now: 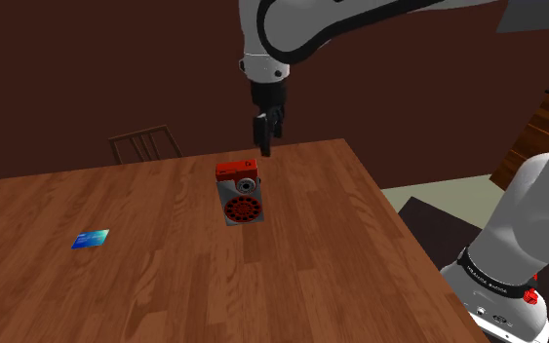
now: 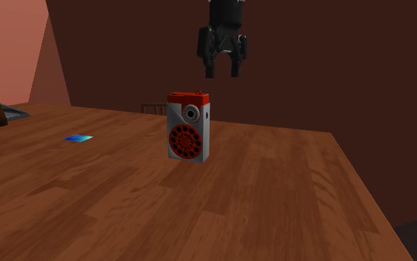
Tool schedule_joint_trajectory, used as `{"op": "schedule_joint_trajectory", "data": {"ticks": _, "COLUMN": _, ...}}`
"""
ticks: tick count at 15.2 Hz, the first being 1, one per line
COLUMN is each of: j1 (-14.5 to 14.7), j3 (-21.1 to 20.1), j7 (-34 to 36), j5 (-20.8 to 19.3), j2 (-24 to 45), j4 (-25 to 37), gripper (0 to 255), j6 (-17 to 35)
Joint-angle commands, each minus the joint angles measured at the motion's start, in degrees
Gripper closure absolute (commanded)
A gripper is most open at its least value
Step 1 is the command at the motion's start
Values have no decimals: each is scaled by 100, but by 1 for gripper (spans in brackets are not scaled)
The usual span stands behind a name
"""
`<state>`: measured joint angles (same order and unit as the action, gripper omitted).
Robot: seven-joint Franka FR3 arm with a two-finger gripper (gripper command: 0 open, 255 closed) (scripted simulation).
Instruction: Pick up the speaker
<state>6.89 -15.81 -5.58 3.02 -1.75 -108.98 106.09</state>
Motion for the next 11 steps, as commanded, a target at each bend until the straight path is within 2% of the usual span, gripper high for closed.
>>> {"op": "schedule_joint_trajectory", "data": {"ticks": 1, "j1": 77, "j3": -86, "j7": 51, "j5": -123, "j2": 423, "j4": 370, "gripper": 0, "j6": 68}}
{"op": "schedule_joint_trajectory", "data": {"ticks": 10, "j1": 683, "j3": -336, "j7": 305, "j5": -814, "j2": 2385, "j4": 2487, "gripper": 0, "j6": -74}}
{"op": "schedule_joint_trajectory", "data": {"ticks": 11, "j1": 698, "j3": -333, "j7": 306, "j5": -822, "j2": 2414, "j4": 2523, "gripper": 0, "j6": -80}}
